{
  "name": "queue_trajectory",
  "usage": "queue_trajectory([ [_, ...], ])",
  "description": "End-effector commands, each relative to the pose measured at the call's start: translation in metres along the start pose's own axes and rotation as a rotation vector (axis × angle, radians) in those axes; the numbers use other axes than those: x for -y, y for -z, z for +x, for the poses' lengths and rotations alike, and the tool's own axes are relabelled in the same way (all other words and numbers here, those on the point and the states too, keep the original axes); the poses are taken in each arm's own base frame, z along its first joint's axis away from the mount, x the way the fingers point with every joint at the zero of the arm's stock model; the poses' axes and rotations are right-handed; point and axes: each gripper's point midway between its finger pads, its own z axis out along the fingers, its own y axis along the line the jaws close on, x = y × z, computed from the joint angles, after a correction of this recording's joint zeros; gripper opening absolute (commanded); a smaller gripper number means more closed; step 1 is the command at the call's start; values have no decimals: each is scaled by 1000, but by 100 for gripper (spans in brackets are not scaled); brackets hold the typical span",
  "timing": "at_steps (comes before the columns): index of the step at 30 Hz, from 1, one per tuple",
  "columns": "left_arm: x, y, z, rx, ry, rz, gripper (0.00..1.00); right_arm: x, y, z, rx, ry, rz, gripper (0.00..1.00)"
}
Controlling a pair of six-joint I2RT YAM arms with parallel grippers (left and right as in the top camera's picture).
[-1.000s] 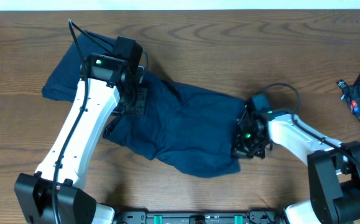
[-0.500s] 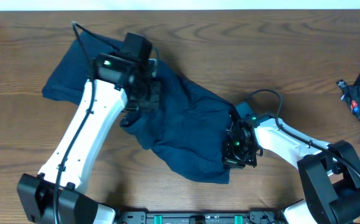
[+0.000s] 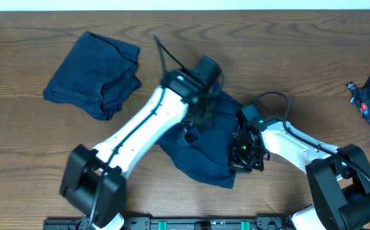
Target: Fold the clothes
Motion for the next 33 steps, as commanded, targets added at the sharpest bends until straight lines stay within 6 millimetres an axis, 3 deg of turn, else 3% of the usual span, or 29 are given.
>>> queue_trajectory([
  [1,13,-4,7,-13,38,17,12,25,-15,6,-20,-19,108,1],
  [5,25,-4,13,-38,37,62,24,25,-15,6,-20,-19,109,1],
  [16,46,-3,20,-74,78,145,24,25,-15,5,-12,-17,109,1],
  [19,57,-3,24,-77,61,171,7,25,-15,5,-12,-17,109,1],
  [25,81,-6,37,-79,0,188,6,25,-15,4,-10,-16,113,1],
  [28,83,-7,38,-66,-18,171,6,26,-15,4,-8,-17,116,1],
  [30,83,-8,38,-61,-20,164,17,26,-15,4,-8,-17,116,1],
  [31,82,-8,38,-60,-20,163,29,26,-15,4,-8,-17,116,1],
  [33,79,-8,35,-47,-22,145,37,26,-15,4,-8,-17,116,1],
])
